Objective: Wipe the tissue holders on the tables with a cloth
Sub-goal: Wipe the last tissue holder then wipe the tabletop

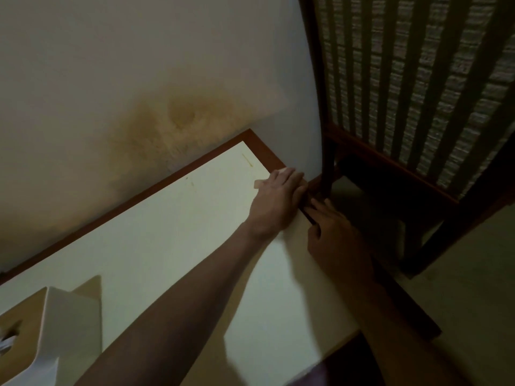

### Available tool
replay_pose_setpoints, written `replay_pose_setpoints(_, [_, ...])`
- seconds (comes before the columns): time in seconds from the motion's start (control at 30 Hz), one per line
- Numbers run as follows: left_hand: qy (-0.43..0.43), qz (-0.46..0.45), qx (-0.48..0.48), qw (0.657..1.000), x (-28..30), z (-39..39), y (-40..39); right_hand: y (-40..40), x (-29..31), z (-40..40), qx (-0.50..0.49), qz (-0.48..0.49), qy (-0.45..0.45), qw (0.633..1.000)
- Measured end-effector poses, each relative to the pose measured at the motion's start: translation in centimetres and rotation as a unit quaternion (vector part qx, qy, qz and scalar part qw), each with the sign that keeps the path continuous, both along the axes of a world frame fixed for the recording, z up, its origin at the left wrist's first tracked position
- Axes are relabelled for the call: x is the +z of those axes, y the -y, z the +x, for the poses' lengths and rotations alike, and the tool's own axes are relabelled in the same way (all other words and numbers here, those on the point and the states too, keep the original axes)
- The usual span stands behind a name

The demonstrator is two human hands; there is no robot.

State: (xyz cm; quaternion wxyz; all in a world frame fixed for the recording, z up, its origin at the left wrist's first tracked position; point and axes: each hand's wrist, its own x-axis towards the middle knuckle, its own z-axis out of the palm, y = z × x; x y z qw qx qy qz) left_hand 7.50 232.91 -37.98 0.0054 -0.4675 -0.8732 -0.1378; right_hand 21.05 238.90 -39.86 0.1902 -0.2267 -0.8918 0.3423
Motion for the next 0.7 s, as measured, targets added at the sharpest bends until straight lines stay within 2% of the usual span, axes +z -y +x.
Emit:
replay_pose_setpoints(0.07, [-0.008, 0.009, 0.026, 1.000, 0.2, -0.7, 0.0, 0.0, -0.1, -0.1, 0.003, 0.023, 0.005, 1.000])
replay_pose_setpoints(0.23, [-0.006, -0.005, 0.203, 0.979, -0.7, -3.3, 4.7, 0.3, -0.3, -0.6, 0.032, 0.120, 0.057, 0.991])
replay_pose_setpoints(0.43, [0.026, -0.098, 0.390, 0.915, -0.3, -4.4, 14.2, 0.3, -0.4, -0.5, 0.087, 0.162, 0.081, 0.980])
replay_pose_setpoints(0.57, [0.027, -0.085, 0.382, 0.920, 1.0, -5.3, 14.4, 0.5, -0.1, -0.6, 0.121, 0.179, 0.106, 0.971])
replay_pose_setpoints(0.7, [0.020, -0.090, 0.364, 0.927, 1.7, -6.0, 10.6, 0.4, -0.2, -0.8, 0.117, 0.156, 0.114, 0.974])
